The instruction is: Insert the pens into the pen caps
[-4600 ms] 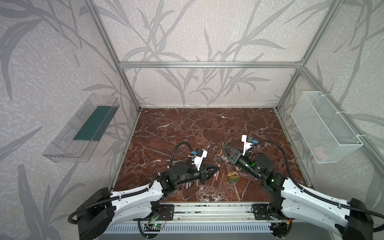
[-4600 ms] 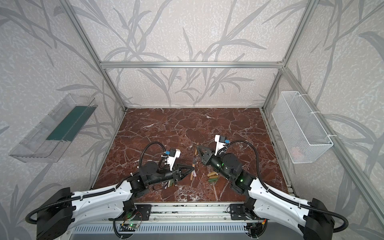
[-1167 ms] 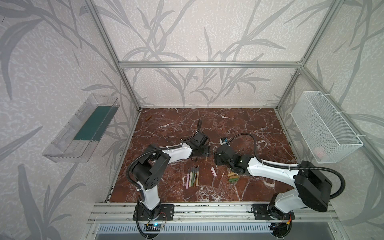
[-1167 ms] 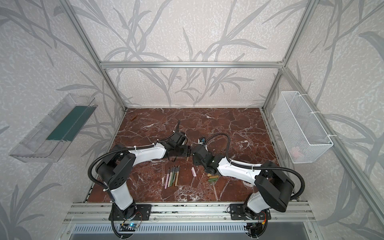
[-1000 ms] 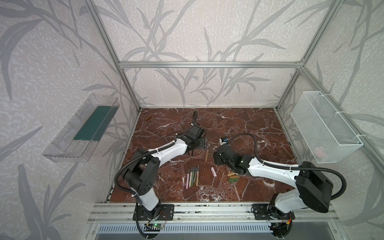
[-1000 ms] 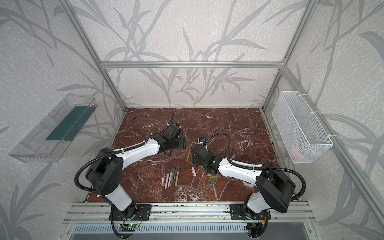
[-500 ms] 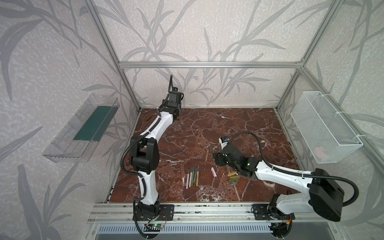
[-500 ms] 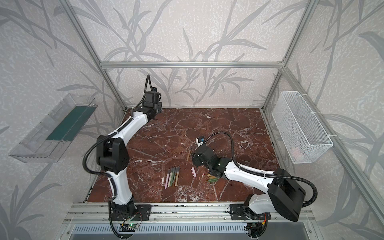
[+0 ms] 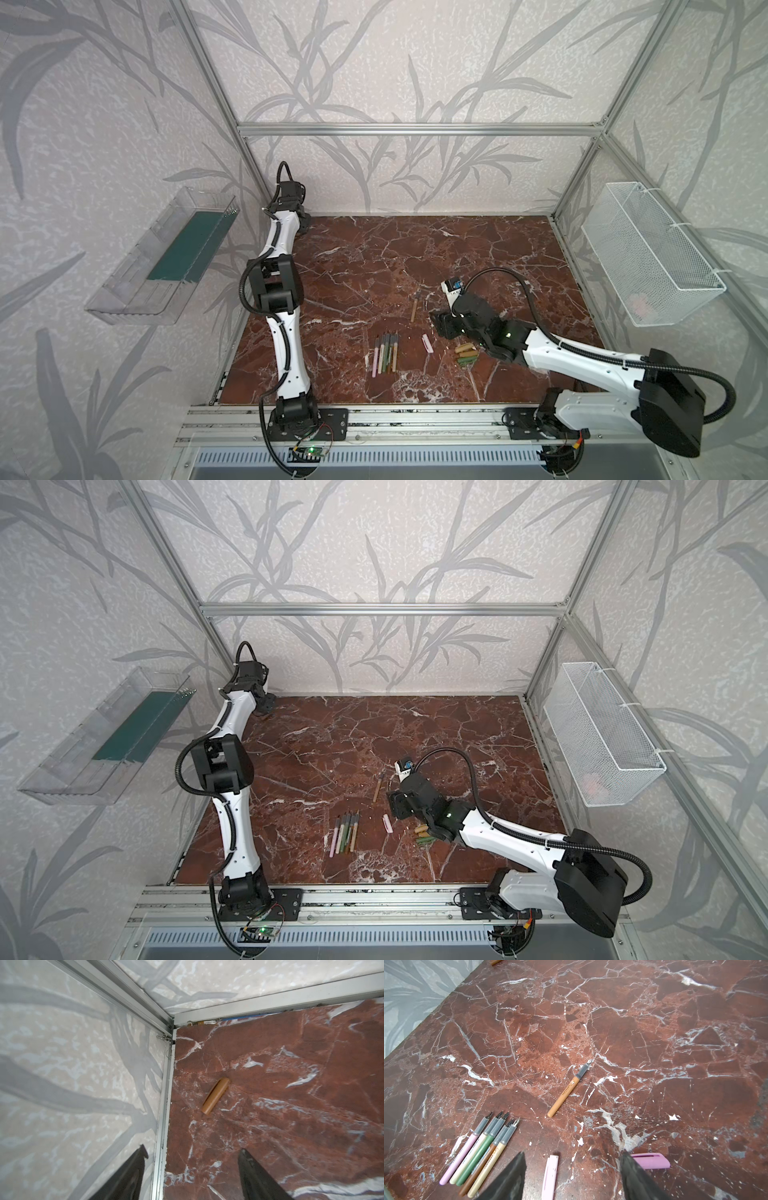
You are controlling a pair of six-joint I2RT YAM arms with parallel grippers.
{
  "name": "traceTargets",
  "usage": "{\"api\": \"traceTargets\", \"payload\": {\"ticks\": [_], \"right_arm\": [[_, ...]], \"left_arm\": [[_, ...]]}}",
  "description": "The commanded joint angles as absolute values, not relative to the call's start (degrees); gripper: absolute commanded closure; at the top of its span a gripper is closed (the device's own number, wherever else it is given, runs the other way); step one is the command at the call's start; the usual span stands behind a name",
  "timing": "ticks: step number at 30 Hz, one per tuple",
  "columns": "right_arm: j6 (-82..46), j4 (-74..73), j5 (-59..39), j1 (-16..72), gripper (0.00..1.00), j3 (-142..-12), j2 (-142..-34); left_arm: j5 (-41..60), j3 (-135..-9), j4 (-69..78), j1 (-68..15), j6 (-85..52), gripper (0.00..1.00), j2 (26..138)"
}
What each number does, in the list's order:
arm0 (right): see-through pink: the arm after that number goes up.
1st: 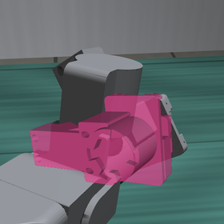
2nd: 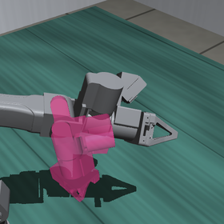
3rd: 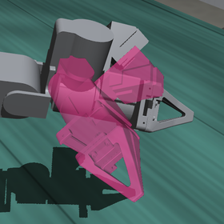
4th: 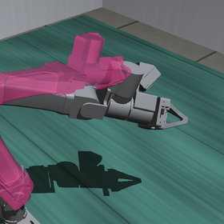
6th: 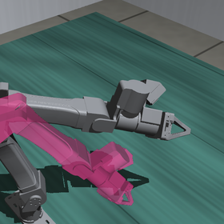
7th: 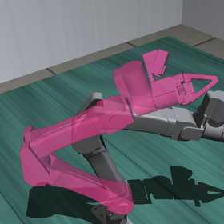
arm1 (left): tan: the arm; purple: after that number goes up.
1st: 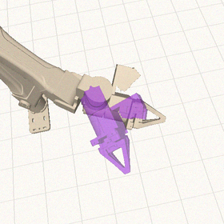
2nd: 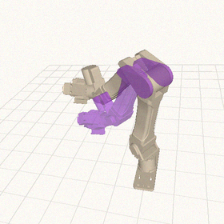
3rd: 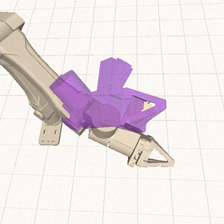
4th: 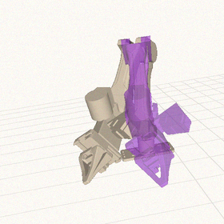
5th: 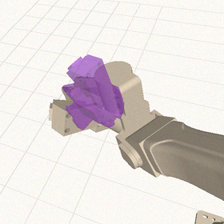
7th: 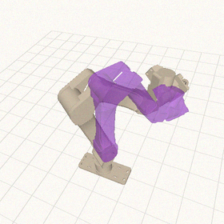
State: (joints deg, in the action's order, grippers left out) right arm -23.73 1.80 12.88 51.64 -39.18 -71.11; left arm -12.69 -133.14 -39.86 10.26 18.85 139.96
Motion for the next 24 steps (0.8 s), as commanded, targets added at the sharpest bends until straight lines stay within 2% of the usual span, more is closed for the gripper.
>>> {"api": "traceTargets", "payload": {"ticks": [1, 7, 10, 20, 22, 24], "right_arm": [[-23.79, 2.85, 12.26, 51.77, 0.29, -39.73, -71.84], [-24.78, 1.43, 10.34, 51.77, 0.29, -40.37, -74.44], [-24.8, 1.99, 9.78, 51.77, 0.3, -41.42, -76.05], [-23.95, 0.76, 9.36, 51.77, 0.29, -39.88, -75.5], [-23.78, -0.48, 8.92, 51.77, 0.3, -39.25, -75.73], [-23.56, -1.66, 8.51, 51.72, 0.3, -39.03, -76.51]], "left_arm": [[-4.86, -138.43, -47.38, 10.17, 22.23, 0.28, 144.35], [0.46, -152.69, -56.51, 10.86, 22.26, 0.3, 152.43], [1.44, -152.31, -57.07, 11.63, 19.36, 0.26, 152.33], [-14.93, -153.64, -53.32, 11.35, 11.73, 0.09, 156.26], [-15.34, -153.56, -50.9, 11.17, 10.9, 0.08, 156.04], [-10.89, -152.55, -47.93, 11.14, 10.13, 0.07, 155.67]]}}
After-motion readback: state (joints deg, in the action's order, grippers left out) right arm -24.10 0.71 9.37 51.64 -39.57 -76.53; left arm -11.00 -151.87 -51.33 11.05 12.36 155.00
